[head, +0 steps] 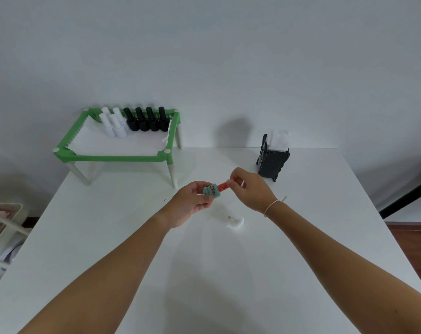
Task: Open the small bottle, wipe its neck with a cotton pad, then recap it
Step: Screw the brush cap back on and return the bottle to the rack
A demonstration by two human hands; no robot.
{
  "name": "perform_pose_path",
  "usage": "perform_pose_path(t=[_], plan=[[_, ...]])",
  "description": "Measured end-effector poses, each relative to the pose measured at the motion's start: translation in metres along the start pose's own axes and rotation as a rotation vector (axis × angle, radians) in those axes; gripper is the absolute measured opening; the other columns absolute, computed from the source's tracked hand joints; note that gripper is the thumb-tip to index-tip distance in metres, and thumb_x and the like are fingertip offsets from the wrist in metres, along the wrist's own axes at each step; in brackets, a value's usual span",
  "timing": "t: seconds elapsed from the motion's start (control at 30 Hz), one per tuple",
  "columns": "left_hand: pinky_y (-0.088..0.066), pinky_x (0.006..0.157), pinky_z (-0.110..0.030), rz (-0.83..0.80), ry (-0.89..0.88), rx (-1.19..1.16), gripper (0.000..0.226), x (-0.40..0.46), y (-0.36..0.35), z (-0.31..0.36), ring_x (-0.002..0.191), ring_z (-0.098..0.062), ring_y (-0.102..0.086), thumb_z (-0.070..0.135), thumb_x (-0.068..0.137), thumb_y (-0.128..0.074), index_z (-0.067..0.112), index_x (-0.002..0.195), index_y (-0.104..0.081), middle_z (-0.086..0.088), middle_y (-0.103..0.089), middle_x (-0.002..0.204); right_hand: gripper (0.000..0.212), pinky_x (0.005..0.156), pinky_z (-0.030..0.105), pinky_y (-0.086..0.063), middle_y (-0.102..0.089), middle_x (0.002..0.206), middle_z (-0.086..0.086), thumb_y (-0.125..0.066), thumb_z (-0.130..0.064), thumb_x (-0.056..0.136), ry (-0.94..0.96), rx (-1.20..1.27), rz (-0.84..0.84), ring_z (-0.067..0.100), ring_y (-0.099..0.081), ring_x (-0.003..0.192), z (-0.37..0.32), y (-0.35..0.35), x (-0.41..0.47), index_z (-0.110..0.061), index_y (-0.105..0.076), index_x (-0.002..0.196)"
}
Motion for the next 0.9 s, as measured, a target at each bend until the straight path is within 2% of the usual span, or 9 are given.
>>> perform_pose_path(t=[0.1, 0.2, 0.4, 0.57, 0.7, 0.8, 0.9], plan=[[-0.055, 0.072, -0.021, 0.004, 0.015, -0.008, 0.026, 0.000, 0.000, -0.002, 0.085, -0.016, -0.060, -0.007, 0.079, -0.062, 0.009, 0.098, -0.059, -0.010, -0.057, 0.100, 0.018, 0.048, 0.025, -0.029, -0.041, 0.051, -0.008, -0.049, -0.026, 0.090, -0.007, -0.008, 0.004, 0.012, -0.038, 0.049, -0.002, 0.000, 0.002, -0.016, -0.048, 0.074], [-0.056, 0.073, -0.022, 0.000, 0.024, -0.005, 0.025, 0.001, 0.000, -0.003, 0.084, -0.017, -0.060, -0.006, 0.079, -0.062, 0.009, 0.099, -0.059, -0.009, -0.057, 0.098, 0.019, 0.048, 0.024, -0.027, -0.040, 0.050, -0.010, -0.049, -0.025, 0.090, 0.001, -0.008, 0.009, 0.010, -0.037, 0.048, -0.003, -0.001, 0.003, -0.016, -0.047, 0.073], [-0.055, 0.077, -0.022, 0.011, -0.011, 0.002, 0.030, 0.000, 0.007, -0.002, 0.086, -0.014, -0.063, -0.003, 0.080, -0.063, 0.013, 0.104, -0.058, -0.008, -0.060, 0.099, 0.018, 0.051, 0.027, -0.036, -0.053, 0.065, -0.004, -0.051, -0.029, 0.089, 0.014, 0.014, 0.015, 0.017, -0.046, 0.056, -0.005, -0.005, 0.010, -0.012, -0.055, 0.082], [-0.049, 0.086, -0.026, 0.089, -0.019, 0.082, 0.036, -0.008, 0.022, -0.007, 0.101, -0.019, -0.060, 0.004, 0.083, -0.062, 0.021, 0.114, -0.052, -0.011, -0.056, 0.116, 0.014, 0.052, 0.023, -0.037, -0.057, 0.073, -0.005, -0.053, -0.030, 0.087, 0.032, 0.057, 0.025, 0.009, -0.046, 0.055, -0.017, -0.007, 0.032, -0.018, -0.054, 0.082], [-0.047, 0.090, -0.030, 0.270, -0.031, 0.318, 0.032, -0.016, 0.047, -0.021, 0.101, -0.019, -0.058, 0.013, 0.083, -0.063, 0.023, 0.112, -0.053, -0.010, -0.058, 0.118, 0.008, 0.055, 0.019, -0.034, -0.054, 0.072, -0.011, -0.056, -0.027, 0.085, 0.060, 0.101, 0.047, 0.001, -0.046, 0.059, -0.032, -0.010, 0.055, -0.021, -0.055, 0.080], [-0.045, 0.079, -0.025, 0.437, -0.053, 0.559, 0.029, -0.022, 0.070, -0.035, 0.098, -0.019, -0.058, 0.020, 0.083, -0.063, 0.023, 0.111, -0.057, -0.005, -0.061, 0.115, 0.007, 0.056, 0.019, -0.033, -0.056, 0.074, -0.011, -0.057, -0.026, 0.085, 0.097, 0.108, 0.049, 0.000, -0.046, 0.058, -0.049, -0.013, 0.076, -0.020, -0.057, 0.082], [-0.041, 0.089, -0.027, 0.505, -0.107, 0.736, 0.031, -0.029, 0.090, -0.047, 0.106, -0.020, -0.055, 0.020, 0.084, -0.060, 0.018, 0.115, -0.057, -0.005, -0.059, 0.119, 0.011, 0.057, 0.015, -0.033, -0.059, 0.078, -0.007, -0.056, -0.027, 0.085, 0.150, 0.101, 0.049, -0.001, -0.046, 0.058, -0.070, -0.018, 0.100, -0.016, -0.059, 0.086]])
Point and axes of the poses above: each hand's wrist, its own x-axis towards the middle knuckle, its own y-axis out of the back of the hand, z = x × y, the point moved 1 cm from there along x, towards the middle knuckle
